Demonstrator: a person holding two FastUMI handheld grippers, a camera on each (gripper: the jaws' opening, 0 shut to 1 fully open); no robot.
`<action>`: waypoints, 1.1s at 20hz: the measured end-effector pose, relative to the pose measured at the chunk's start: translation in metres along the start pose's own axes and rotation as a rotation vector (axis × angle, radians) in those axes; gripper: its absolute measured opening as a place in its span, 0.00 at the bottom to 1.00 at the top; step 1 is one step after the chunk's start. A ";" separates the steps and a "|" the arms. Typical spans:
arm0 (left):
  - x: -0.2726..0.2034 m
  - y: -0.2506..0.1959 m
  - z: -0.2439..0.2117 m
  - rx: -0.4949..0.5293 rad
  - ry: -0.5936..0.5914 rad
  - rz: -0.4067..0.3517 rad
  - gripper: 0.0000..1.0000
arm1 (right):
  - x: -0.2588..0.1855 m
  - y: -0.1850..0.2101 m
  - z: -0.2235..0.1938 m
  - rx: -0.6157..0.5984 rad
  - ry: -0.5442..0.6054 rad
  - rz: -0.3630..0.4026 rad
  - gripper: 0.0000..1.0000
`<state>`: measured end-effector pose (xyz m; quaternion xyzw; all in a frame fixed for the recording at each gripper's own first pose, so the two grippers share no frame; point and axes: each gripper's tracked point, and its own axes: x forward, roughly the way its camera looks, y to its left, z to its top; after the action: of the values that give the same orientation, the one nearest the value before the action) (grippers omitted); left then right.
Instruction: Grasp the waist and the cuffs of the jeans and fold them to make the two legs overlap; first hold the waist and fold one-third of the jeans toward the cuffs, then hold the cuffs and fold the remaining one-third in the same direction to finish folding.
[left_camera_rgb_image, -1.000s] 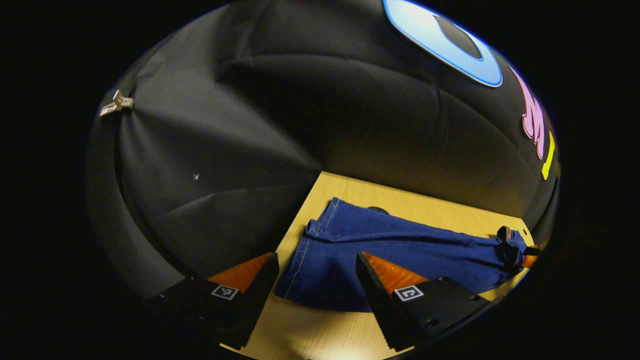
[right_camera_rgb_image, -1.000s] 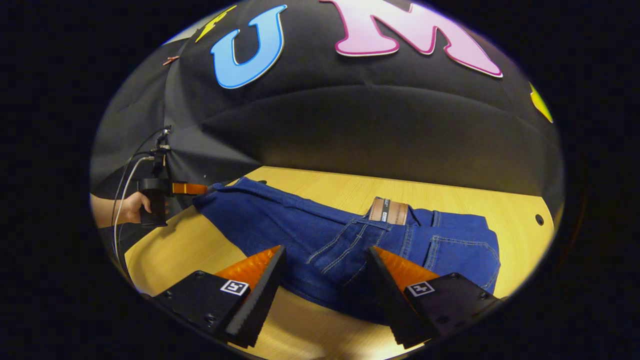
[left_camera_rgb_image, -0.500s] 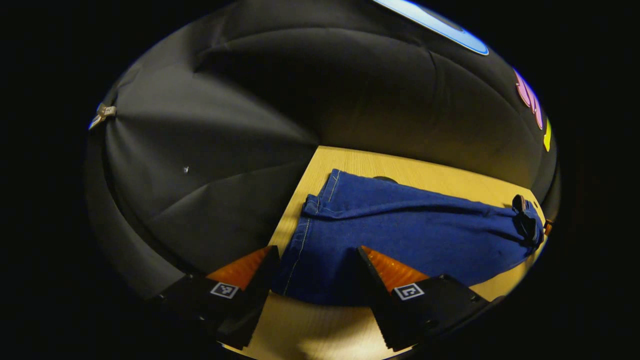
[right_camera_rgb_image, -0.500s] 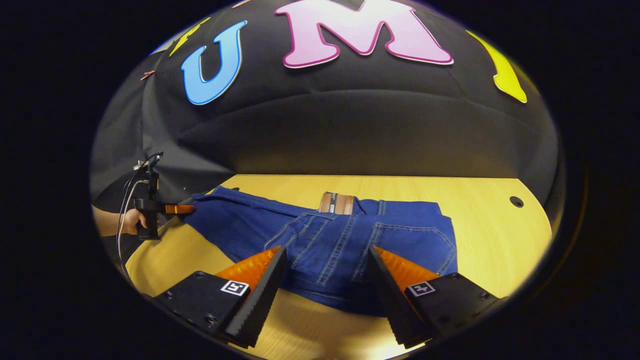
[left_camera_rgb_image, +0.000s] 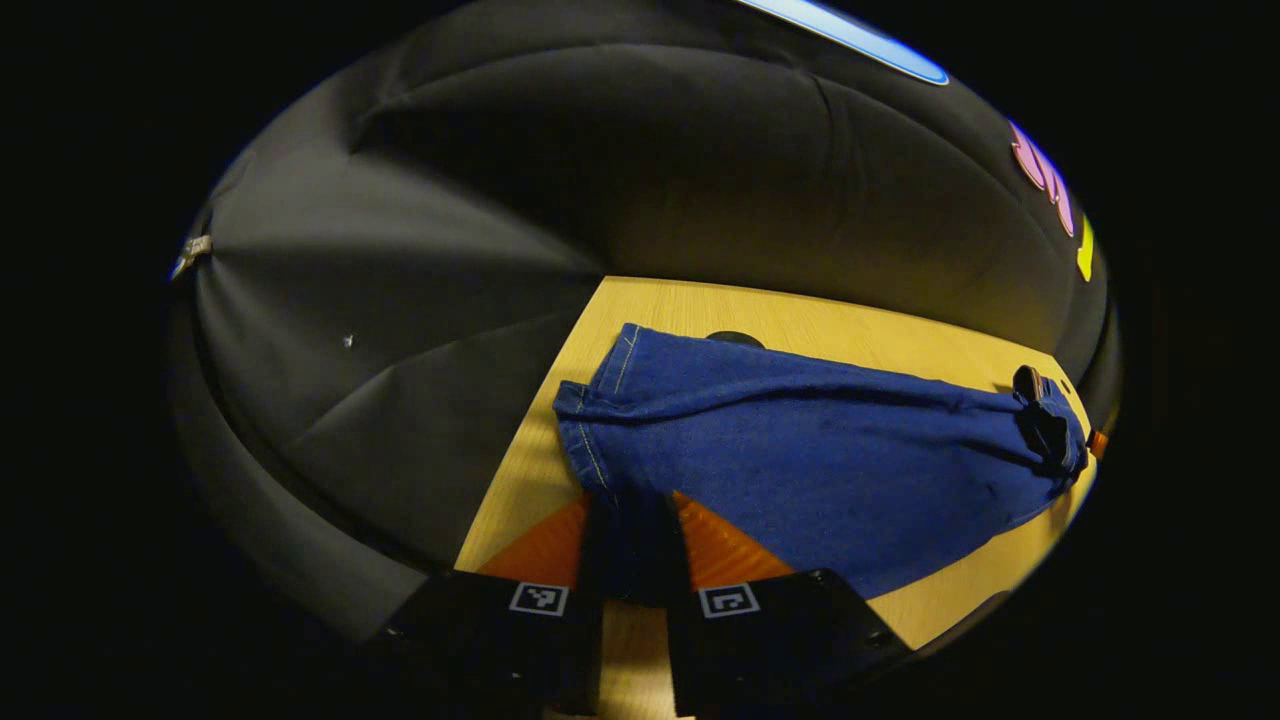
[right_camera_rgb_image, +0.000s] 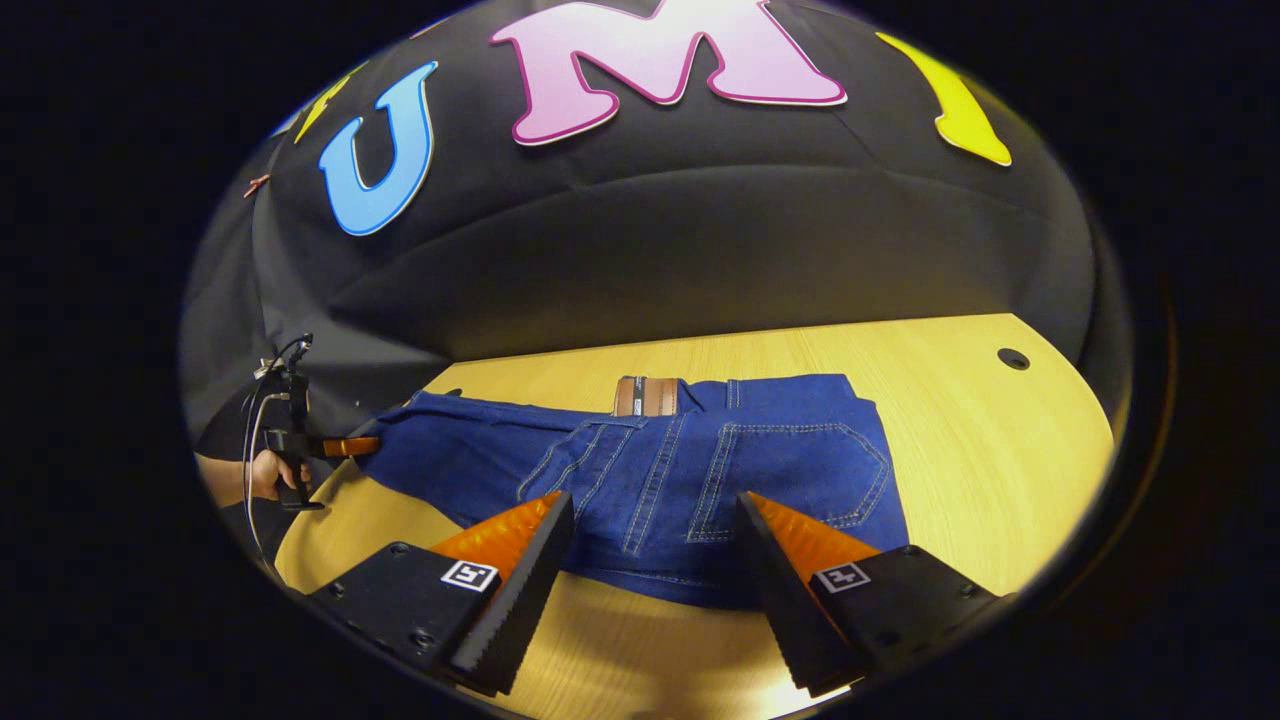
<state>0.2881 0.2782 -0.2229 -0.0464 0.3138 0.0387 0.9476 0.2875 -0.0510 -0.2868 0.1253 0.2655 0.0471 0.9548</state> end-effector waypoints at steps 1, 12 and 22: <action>-0.002 -0.003 0.000 -0.003 0.004 -0.013 0.31 | -0.002 -0.002 -0.001 -0.013 -0.001 -0.004 0.99; -0.008 -0.008 0.021 -0.202 -0.105 -0.008 0.06 | -0.010 -0.028 0.004 -0.004 -0.015 -0.074 0.99; -0.085 -0.050 0.119 -0.128 -0.258 -0.046 0.06 | -0.045 -0.084 0.019 0.022 -0.016 -0.154 0.99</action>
<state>0.2956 0.2377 -0.0741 -0.1083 0.1853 0.0426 0.9758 0.2607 -0.1430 -0.2707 0.1153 0.2674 -0.0302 0.9562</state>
